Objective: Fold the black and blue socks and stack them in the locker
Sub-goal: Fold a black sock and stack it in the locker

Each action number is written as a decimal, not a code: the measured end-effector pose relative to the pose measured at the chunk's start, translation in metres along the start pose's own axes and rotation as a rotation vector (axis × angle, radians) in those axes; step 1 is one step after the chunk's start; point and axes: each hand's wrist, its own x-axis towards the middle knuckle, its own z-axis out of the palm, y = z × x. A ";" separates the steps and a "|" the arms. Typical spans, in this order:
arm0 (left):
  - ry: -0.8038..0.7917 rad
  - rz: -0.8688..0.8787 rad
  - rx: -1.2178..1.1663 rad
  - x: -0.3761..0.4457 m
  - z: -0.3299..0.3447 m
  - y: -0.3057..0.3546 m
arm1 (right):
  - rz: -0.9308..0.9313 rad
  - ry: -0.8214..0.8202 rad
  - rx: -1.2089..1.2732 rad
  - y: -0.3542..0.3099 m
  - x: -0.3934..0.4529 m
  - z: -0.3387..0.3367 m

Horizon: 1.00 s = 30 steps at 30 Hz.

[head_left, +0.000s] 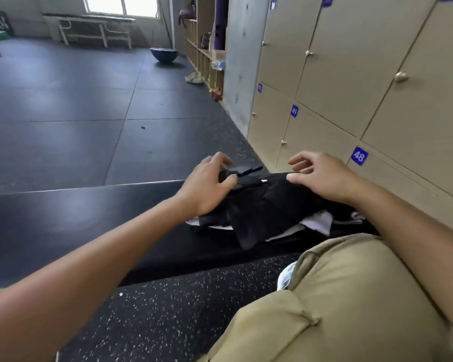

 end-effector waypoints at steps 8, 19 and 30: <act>-0.168 -0.031 0.089 0.011 0.043 0.016 | 0.182 -0.278 -0.212 0.025 0.004 0.021; -0.178 -0.190 0.256 0.048 0.033 -0.001 | 0.134 -0.264 -0.450 0.015 0.006 0.043; -0.328 -0.075 0.326 0.069 0.013 -0.012 | 0.079 0.008 -0.319 0.021 -0.004 0.024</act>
